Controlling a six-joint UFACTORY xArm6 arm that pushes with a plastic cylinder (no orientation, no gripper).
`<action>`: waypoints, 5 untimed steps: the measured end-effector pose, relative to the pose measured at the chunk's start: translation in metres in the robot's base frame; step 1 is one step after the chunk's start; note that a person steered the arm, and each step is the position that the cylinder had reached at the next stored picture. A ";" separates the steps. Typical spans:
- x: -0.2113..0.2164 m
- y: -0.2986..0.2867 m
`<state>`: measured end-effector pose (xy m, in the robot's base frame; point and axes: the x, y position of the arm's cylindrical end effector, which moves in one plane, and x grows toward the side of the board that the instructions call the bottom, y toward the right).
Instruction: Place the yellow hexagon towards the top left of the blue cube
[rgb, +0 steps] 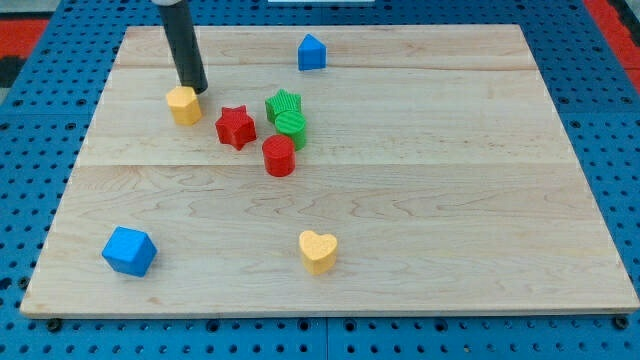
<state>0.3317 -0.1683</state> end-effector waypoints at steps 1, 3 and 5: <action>0.034 -0.024; 0.106 -0.050; 0.155 -0.011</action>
